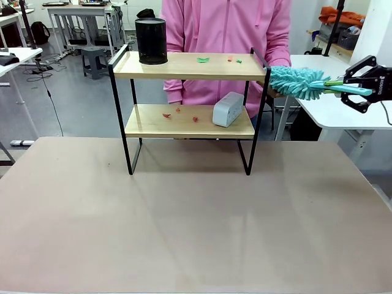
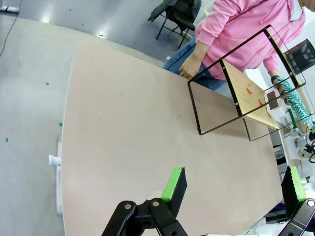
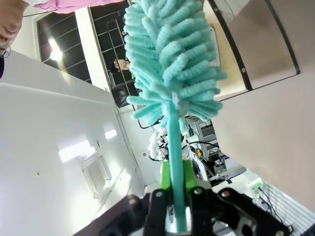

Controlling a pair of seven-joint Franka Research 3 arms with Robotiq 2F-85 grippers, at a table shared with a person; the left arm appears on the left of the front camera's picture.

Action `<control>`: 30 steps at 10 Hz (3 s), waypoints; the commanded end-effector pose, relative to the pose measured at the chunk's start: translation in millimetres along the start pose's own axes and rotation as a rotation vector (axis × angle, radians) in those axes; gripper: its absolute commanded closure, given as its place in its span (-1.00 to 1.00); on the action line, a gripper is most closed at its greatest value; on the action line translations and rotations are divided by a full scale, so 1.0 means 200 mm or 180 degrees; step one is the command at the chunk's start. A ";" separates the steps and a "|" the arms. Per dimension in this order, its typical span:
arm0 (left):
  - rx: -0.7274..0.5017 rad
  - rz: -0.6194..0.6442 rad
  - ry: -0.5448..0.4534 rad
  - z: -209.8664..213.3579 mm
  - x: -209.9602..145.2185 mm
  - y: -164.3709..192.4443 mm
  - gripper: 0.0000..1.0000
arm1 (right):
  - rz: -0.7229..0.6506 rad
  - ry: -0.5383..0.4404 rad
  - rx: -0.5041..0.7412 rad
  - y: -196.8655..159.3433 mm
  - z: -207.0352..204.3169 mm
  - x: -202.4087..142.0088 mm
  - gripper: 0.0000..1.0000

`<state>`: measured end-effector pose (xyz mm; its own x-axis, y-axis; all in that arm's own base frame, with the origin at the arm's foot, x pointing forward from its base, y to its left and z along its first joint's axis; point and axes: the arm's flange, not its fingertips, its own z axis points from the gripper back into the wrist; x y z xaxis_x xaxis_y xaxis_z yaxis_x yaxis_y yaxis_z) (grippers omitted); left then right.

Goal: Clean the shelf.
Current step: Pick up the Duster from the human, then clean the specific tier of the Shelf with the Duster once objects are removed.

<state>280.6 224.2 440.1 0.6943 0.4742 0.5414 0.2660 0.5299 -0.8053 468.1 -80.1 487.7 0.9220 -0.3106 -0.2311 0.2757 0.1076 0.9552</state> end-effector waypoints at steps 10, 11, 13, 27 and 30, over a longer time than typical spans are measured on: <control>-0.0050 -0.0076 -0.0049 -0.01 0.00 0.00 -1.00 | 0.2060 0.0413 -0.2088 -0.25 0.64 -1.11 1.00; -0.0050 -0.0076 -0.0049 -0.01 0.00 0.00 -1.00 | 0.1974 0.0405 -0.2221 -0.26 0.56 -1.03 1.00; -0.0050 -0.0076 -0.0049 -0.01 0.00 0.00 -1.00 | 0.2002 0.0310 -0.2030 -0.20 0.70 -1.18 1.00; -0.0050 -0.0076 -0.0049 -0.01 0.00 0.00 -1.00 | 0.2002 0.0310 -0.2030 -0.20 0.70 -1.18 1.00; -0.0050 -0.0076 -0.0049 -0.01 0.00 0.00 -1.00 | 0.2002 0.0310 -0.2030 -0.20 0.70 -1.18 1.00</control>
<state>280.8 224.9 440.2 0.6942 0.4738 0.5419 0.2660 0.5307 -0.8048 204.0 -142.5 524.9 0.9597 0.0678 0.2729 -0.2307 0.7446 0.6264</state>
